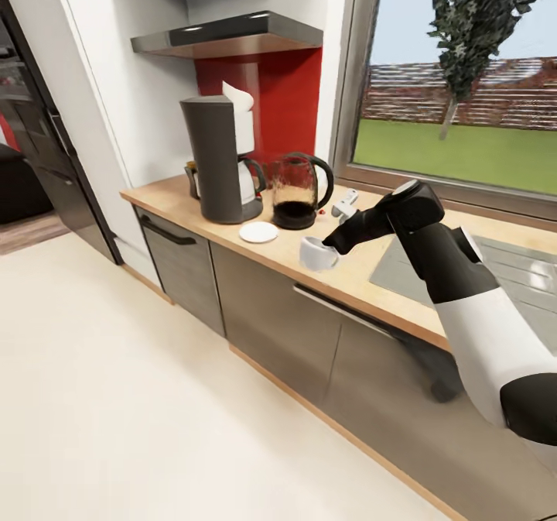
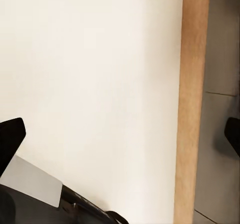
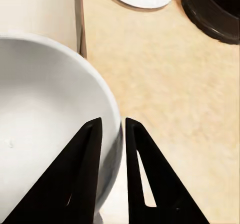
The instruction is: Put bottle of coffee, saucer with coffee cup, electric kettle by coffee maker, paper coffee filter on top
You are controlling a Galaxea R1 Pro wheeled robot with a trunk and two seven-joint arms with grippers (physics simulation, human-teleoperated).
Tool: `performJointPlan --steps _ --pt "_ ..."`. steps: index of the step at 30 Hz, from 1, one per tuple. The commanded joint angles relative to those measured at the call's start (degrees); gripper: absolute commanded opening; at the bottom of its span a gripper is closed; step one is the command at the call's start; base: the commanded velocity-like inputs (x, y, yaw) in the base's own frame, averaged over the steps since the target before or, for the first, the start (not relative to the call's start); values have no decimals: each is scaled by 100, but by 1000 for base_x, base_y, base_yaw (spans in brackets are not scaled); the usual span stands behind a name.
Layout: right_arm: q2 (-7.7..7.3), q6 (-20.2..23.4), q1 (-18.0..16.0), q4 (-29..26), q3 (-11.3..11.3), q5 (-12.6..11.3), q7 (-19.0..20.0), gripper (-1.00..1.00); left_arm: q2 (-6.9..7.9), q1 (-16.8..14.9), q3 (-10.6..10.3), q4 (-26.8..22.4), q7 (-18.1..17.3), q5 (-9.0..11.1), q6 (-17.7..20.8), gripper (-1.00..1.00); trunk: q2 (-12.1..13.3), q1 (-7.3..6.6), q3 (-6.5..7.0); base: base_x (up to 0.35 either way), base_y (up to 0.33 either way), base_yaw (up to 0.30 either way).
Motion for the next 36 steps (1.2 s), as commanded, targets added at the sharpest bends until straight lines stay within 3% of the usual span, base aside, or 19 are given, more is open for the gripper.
performJointPlan --steps 1,8,36 --pt "-1 27 -8 -5 8 56 58 -100 0 -5 4 6 -19 14 19 100 -3 1 -5 107 294 12" --pt "-1 27 -8 -5 8 56 61 -100 7 -4 4 6 -23 12 21 100 -3 1 -5 100 292 -15" --pt "-7 21 -8 -5 0 56 62 -100 8 -6 4 6 -15 13 20 100 -3 1 10 65 156 -142"
